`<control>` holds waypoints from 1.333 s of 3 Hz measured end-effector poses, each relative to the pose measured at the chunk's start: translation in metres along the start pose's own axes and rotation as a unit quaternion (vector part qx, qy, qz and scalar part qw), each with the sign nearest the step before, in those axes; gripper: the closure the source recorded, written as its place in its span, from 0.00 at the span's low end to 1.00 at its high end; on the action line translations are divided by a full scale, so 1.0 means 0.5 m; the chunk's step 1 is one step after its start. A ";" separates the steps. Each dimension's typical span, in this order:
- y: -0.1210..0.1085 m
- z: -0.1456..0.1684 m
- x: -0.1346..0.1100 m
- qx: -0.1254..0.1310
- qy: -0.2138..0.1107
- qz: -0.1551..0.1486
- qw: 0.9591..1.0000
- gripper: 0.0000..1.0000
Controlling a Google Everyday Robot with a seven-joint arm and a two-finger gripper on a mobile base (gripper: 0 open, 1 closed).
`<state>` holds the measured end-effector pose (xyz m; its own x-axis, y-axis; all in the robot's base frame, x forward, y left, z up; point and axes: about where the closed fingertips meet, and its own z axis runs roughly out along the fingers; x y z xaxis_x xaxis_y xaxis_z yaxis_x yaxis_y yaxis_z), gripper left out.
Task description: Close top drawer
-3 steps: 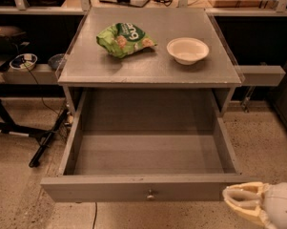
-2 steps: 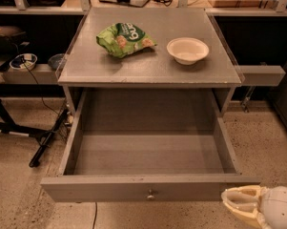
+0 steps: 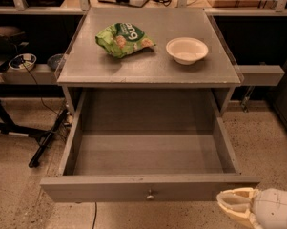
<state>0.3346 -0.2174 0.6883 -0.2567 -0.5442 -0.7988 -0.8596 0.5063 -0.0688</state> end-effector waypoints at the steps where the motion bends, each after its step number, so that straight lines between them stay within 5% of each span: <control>1: -0.008 0.026 0.027 -0.004 0.007 0.014 1.000 1.00; 4: -0.064 0.088 0.049 0.005 0.020 0.029 0.999 1.00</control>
Offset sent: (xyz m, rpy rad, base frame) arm 0.0176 -0.0043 -0.0526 0.0092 0.0894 -0.0388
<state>0.3752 -0.2173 0.6446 -0.3236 -0.5394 -0.7774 -0.8378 0.5451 -0.0296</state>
